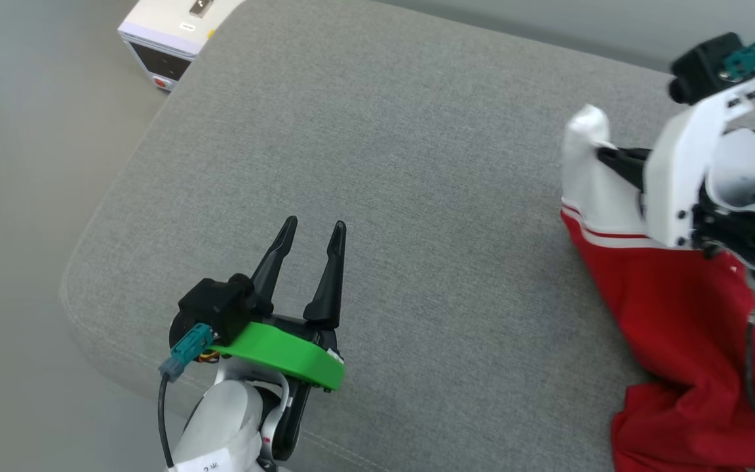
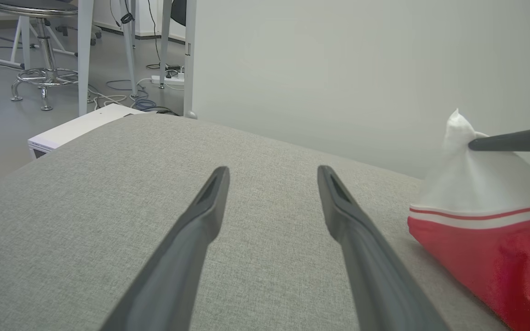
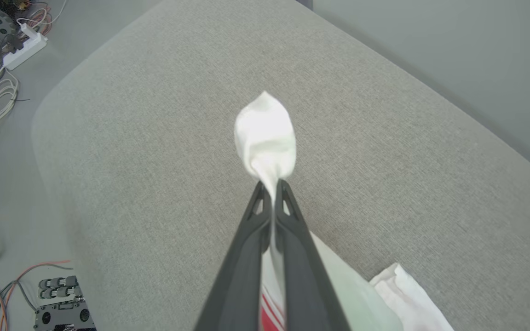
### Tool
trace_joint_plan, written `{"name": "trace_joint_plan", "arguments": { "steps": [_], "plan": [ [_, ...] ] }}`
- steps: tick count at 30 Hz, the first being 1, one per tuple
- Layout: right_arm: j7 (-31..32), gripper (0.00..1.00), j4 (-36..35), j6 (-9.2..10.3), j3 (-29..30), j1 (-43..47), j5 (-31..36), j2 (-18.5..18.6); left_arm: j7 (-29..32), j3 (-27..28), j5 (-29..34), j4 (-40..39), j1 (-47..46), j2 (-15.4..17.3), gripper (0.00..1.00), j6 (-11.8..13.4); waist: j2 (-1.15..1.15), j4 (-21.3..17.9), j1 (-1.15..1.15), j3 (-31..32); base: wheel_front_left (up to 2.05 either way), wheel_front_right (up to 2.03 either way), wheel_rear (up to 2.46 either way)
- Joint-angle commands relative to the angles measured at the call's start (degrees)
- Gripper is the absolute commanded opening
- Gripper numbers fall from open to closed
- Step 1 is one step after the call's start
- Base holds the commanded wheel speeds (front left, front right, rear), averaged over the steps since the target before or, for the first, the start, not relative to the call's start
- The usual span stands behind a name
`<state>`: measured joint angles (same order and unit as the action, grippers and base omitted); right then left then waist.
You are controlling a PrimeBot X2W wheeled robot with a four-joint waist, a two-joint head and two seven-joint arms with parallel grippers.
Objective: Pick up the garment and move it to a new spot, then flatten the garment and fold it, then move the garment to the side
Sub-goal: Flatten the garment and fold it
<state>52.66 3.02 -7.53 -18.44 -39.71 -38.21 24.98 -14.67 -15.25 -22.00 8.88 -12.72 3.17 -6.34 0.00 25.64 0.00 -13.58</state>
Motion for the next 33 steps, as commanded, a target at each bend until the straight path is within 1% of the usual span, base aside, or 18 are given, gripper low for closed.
{"name": "trace_joint_plan", "arguments": {
  "steps": [1, 2, 4, 7, 11, 12, 13, 14, 16, 19, 20, 25, 30, 33],
  "plan": [
    [-1.1, 0.0, -0.7, 0.04, -1.2, -1.5, -0.5, -1.7, -0.3, 0.3, 0.7, 0.1, 0.6, -0.3, 1.0, -0.3, 0.0, 1.0, 0.0, 1.4, 0.0, 0.0, 0.0],
    [-1.7, 0.0, -0.9, 0.04, -1.8, -1.9, -0.4, -2.4, -0.3, 0.3, 0.7, 0.0, 0.7, -0.3, 1.0, -0.3, 0.0, 1.2, 0.0, 1.4, 0.0, 0.0, 0.0],
    [-3.7, 0.0, -0.5, 0.04, -3.6, -3.2, -0.1, -5.2, -0.3, 0.3, 0.5, -0.1, 0.8, -0.3, 1.0, -0.4, 0.0, 2.1, 0.0, 1.3, 0.0, 0.0, 0.0],
    [-6.8, 0.0, 2.0, 0.04, -5.8, -4.7, 1.8, -8.4, -0.3, 0.3, 0.3, -0.1, 0.9, -0.3, 1.0, -0.4, 0.0, 3.2, 0.0, 1.0, 0.0, 0.0, 0.0],
    [-11.7, 0.0, 9.3, 0.04, -8.7, -5.4, 5.6, -11.5, -0.3, -0.1, -0.5, 0.1, 1.2, -0.3, 1.0, -0.4, 0.0, 4.7, 0.0, 0.6, 0.0, 0.0, 0.0],
    [-14.6, 0.0, 12.9, 0.04, -10.6, -5.7, 7.6, -11.8, -0.3, -0.5, -0.8, 0.3, 1.2, -0.3, 1.0, -0.4, 0.0, 5.3, 0.0, 0.5, 0.0, 0.0, 0.0],
    [-15.9, 0.16, 14.3, 0.04, -11.7, -5.7, 8.1, -11.9, -0.3, -0.7, -0.9, 0.4, 1.2, -0.3, 1.0, -0.4, 0.0, 5.5, 0.0, 0.5, 0.0, 0.0, 0.0],
    [-17.3, 1.0, 15.9, 0.04, -12.7, -5.6, 7.9, -12.3, -0.3, -0.8, -1.0, 0.5, 1.3, -0.3, 1.0, -0.3, 0.0, 5.6, 0.0, 0.6, 0.0, 0.0, 0.0],
    [-19.0, 1.0, 18.1, 0.04, -14.2, -5.4, 6.4, -13.0, -0.3, -0.9, -1.1, 0.7, 1.4, -0.3, 1.0, -0.2, 0.0, 5.7, 0.0, 0.7, 0.0, 0.0, 0.0],
    [-21.5, 1.0, 19.7, 0.04, -16.8, -5.8, 4.0, -12.9, -0.3, -0.9, -1.1, 1.0, 1.5, -0.3, 1.0, 0.0, 0.0, 5.4, 0.0, 1.2, 0.0, 0.0, 0.0],
    [-23.9, 1.0, 19.9, 0.04, -19.2, -6.6, 0.9, -11.7, -0.3, -0.5, -0.8, 1.3, 1.6, -0.3, 1.0, 0.1, 0.0, 4.4, 0.0, 2.1, 0.0, 0.0, 0.0],
    [-29.7, 1.0, 19.9, 0.04, -20.3, -8.4, -1.6, -8.9, -0.3, 0.5, 0.3, 1.9, 1.6, -0.3, 1.0, -0.1, 0.0, 1.8, 0.0, 4.2, 0.0, 0.0, 0.0],
    [-37.4, 1.0, 19.8, 0.04, -19.8, -9.3, -0.2, -4.4, -0.3, 1.7, 1.5, 2.2, 2.1, -0.3, 1.0, -0.4, 0.0, -1.7, 0.0, 6.5, 0.0, 0.0, 0.0],
    [-41.8, 1.0, 19.7, 0.04, -18.2, -8.3, 0.8, -1.5, -0.3, 2.5, 1.9, 2.5, 2.4, -0.3, 1.0, -0.6, 0.0, -4.2, 0.0, 7.6, 0.0, 0.0, 0.0]
  ]
}}
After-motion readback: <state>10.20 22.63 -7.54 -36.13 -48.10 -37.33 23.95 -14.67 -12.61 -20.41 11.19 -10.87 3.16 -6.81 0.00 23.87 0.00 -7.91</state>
